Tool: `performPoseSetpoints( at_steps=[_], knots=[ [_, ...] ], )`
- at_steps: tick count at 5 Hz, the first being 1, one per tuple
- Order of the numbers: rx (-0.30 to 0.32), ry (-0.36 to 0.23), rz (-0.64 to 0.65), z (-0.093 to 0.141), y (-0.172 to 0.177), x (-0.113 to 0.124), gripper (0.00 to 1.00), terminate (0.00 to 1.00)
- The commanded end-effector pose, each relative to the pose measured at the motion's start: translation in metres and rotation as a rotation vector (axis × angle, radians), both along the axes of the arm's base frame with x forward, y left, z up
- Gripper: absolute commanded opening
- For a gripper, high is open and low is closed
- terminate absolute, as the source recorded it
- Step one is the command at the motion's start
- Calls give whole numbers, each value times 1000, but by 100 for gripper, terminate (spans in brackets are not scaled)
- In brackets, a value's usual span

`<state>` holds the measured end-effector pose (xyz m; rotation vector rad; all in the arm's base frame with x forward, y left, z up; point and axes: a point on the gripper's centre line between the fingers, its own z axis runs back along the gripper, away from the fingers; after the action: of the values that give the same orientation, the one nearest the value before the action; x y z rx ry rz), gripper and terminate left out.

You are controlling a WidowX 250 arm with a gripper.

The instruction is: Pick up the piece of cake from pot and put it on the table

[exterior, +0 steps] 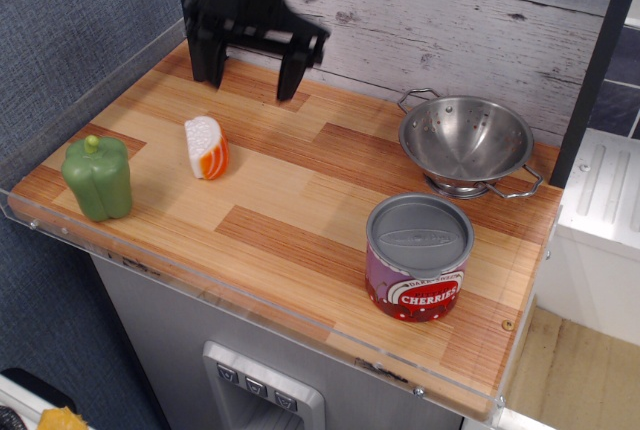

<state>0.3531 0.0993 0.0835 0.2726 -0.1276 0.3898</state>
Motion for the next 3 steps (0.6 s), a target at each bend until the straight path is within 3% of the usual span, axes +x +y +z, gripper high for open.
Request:
performPoseSetpoints(
  at_steps=[1,2,3],
  knots=[
    [-44,-7,-90,37,-10,31,100,0],
    [-34,-5,-140,46,-18,42,100,0],
    [-63,-46,-185,50,-23,39,100,0]
  ],
)
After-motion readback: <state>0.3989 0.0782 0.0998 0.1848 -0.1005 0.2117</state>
